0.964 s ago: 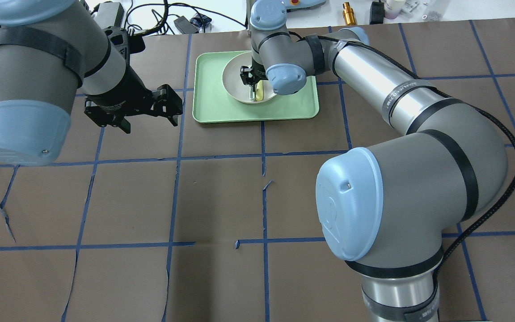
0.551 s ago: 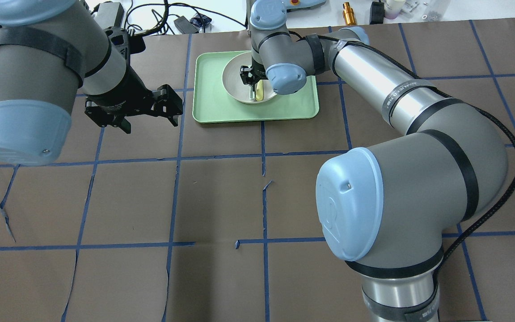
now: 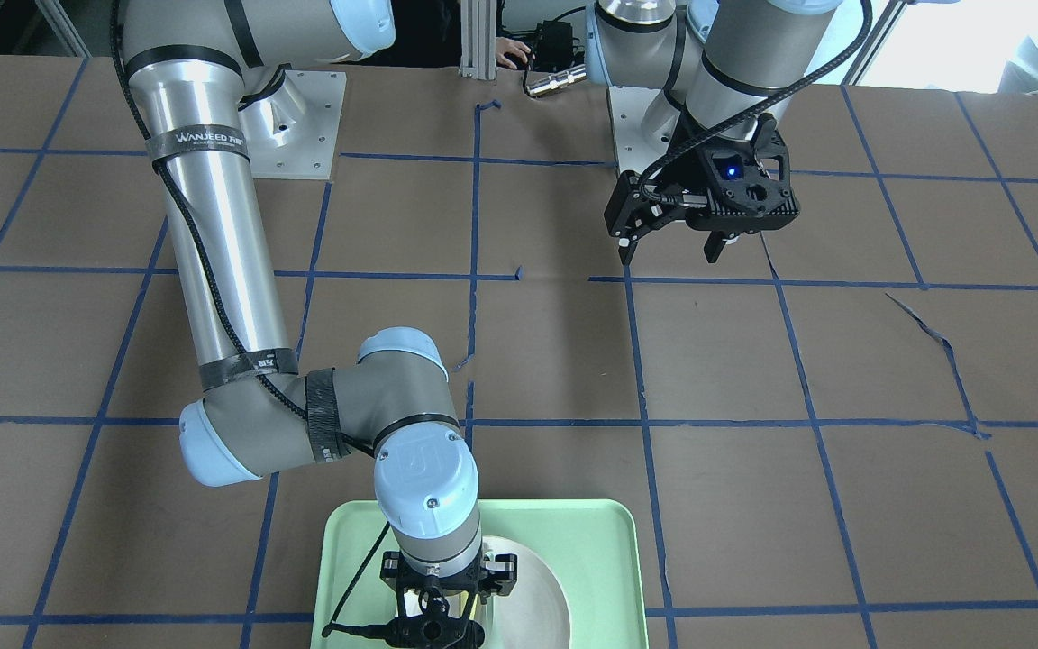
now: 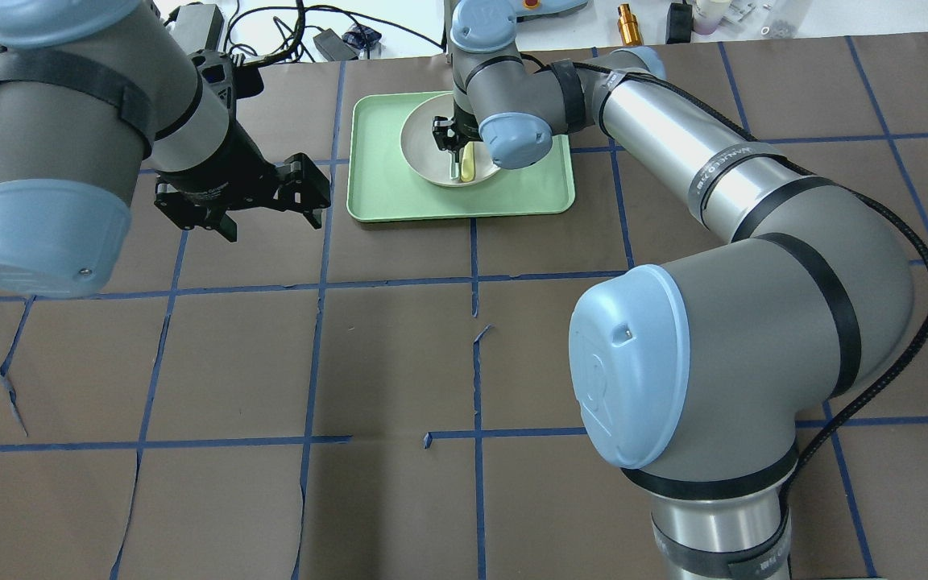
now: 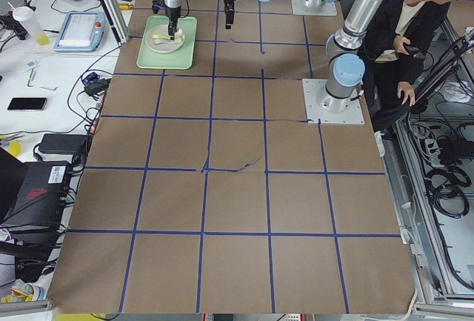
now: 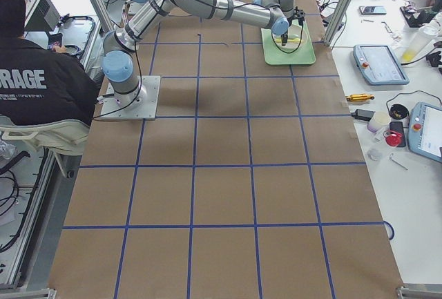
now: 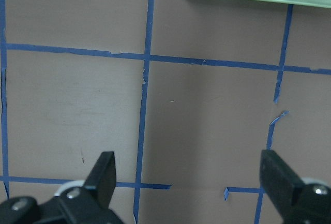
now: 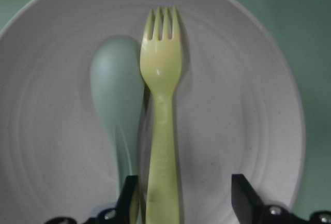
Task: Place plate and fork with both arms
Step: 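Close the right gripper on the yellow fork and lift it from the plate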
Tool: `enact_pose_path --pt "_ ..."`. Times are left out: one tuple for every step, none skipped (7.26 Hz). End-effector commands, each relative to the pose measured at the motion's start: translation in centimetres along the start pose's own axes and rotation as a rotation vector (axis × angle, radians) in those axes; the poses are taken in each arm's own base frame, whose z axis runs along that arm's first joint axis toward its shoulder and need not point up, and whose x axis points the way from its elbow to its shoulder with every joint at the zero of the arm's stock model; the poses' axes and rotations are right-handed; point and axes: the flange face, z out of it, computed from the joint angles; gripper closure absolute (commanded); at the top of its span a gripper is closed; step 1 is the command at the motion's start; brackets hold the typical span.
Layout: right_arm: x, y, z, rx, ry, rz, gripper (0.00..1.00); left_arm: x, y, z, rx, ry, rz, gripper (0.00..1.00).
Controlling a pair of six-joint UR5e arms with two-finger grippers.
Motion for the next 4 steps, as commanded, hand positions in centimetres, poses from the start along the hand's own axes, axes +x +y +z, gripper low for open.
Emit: enact_pose_path --pt "0.12 -0.07 -0.08 0.000 0.000 -0.007 0.31 0.00 0.01 0.03 -0.001 0.000 0.000 0.00" --pt "0.14 -0.06 0.04 -0.001 0.002 -0.009 0.31 0.00 0.01 0.03 -0.001 0.000 0.000 0.00" --pt "0.15 -0.04 0.16 -0.002 0.003 -0.010 0.31 0.00 -0.03 0.11 -0.002 0.000 0.000 0.00" --pt "0.17 0.02 0.35 -0.005 0.004 -0.019 0.31 0.00 -0.03 0.11 -0.002 0.000 0.000 0.00"
